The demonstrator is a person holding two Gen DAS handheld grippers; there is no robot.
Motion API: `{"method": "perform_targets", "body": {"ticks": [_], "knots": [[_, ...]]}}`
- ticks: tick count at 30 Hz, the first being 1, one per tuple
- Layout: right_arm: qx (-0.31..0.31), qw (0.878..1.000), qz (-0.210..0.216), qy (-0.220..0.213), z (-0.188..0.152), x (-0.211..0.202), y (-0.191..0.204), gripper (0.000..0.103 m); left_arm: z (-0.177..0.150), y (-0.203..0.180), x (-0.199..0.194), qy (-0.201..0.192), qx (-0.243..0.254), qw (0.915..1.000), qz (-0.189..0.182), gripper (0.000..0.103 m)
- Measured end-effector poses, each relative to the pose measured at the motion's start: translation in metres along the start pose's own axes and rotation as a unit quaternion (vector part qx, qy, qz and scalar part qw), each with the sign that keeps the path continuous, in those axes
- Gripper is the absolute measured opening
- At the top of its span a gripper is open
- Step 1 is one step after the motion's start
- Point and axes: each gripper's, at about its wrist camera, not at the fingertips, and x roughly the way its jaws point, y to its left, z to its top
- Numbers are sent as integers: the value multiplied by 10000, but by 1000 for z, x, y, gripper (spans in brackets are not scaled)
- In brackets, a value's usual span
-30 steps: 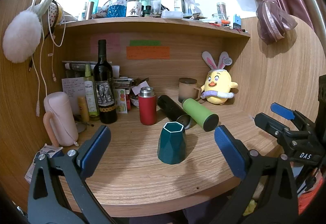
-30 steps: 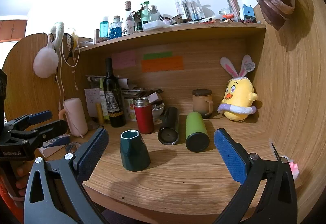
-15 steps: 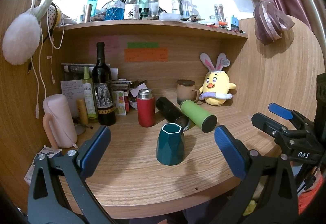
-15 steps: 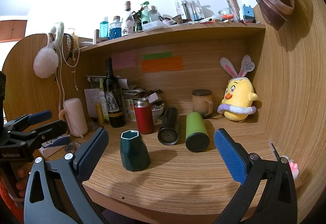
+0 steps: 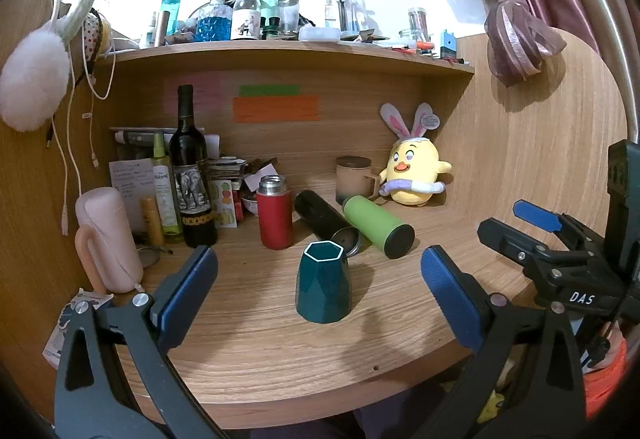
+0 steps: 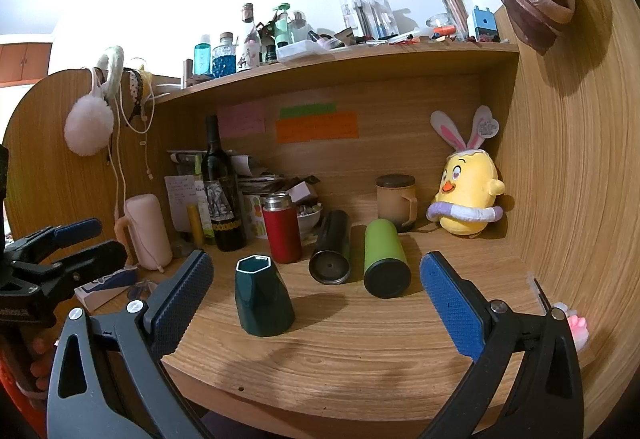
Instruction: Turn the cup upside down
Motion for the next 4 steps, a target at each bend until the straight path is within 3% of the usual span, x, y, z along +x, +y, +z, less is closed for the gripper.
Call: {"method": "perform_targets", "body": {"ticks": [4], "knots": [[27,10000,-4,19,-1,1,-2,103,-1,-1,1,-15,44,10000,37,103]]}}
